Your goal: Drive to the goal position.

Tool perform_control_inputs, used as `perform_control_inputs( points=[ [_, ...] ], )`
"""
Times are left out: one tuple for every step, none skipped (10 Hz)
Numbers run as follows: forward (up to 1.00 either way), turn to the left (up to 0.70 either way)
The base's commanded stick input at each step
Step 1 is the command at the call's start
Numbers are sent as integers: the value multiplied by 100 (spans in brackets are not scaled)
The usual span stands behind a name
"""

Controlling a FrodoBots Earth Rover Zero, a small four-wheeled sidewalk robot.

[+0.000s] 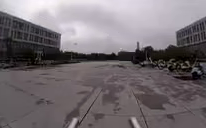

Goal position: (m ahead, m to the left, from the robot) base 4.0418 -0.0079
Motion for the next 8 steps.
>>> perform_control_inputs(
  points=[
    [70,-8],
    [70,-21],
    [70,-34],
    [70,-35],
    [70,-35],
    [70,-35],
    [70,-35],
    [70,-28]
  ],
)
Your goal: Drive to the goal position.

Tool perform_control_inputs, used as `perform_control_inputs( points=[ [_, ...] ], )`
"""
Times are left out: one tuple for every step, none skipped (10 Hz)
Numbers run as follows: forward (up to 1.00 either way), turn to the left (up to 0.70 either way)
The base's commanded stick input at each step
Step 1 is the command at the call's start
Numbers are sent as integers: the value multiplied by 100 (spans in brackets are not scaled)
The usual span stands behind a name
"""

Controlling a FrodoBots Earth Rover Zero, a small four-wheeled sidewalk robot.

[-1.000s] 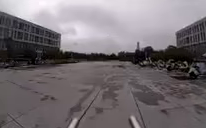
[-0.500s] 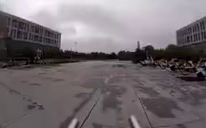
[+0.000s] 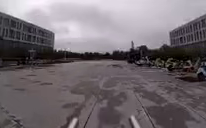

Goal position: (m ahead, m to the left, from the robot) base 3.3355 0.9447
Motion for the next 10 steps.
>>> perform_control_inputs(
  points=[
    [70,-20],
    [70,-12],
    [70,-4],
    [70,0],
    [70,0],
    [70,0],
    [70,0],
    [70,0],
    [70,0],
    [70,0]
  ],
)
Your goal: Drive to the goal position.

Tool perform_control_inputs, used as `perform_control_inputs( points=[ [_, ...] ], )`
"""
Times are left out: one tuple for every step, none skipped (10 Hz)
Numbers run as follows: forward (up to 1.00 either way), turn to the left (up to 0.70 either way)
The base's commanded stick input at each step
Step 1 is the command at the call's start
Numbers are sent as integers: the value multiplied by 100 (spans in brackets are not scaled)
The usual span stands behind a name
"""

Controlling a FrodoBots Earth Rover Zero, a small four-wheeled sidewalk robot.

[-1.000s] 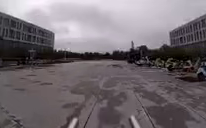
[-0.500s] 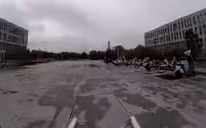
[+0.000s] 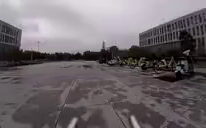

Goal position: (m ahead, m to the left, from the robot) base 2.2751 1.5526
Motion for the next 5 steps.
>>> perform_control_inputs(
  points=[
    [70,0],
    [70,0],
    [70,0],
    [70,0],
    [70,0]
  ],
)
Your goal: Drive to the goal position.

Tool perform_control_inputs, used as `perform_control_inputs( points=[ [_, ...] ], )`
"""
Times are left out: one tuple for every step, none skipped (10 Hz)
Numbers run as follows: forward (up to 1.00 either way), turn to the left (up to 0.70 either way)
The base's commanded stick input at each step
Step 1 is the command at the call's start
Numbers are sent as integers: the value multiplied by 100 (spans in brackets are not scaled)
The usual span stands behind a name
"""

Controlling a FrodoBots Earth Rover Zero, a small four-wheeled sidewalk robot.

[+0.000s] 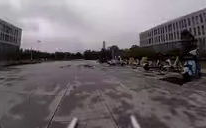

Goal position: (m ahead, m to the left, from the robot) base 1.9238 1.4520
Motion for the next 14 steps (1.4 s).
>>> perform_control_inputs(
  points=[
    [70,0],
    [70,34],
    [70,35],
    [70,35],
    [70,32],
    [70,26],
    [70,20],
    [70,14],
    [70,8],
    [70,1],
    [70,0],
    [70,0],
    [70,0],
    [70,0]
  ],
)
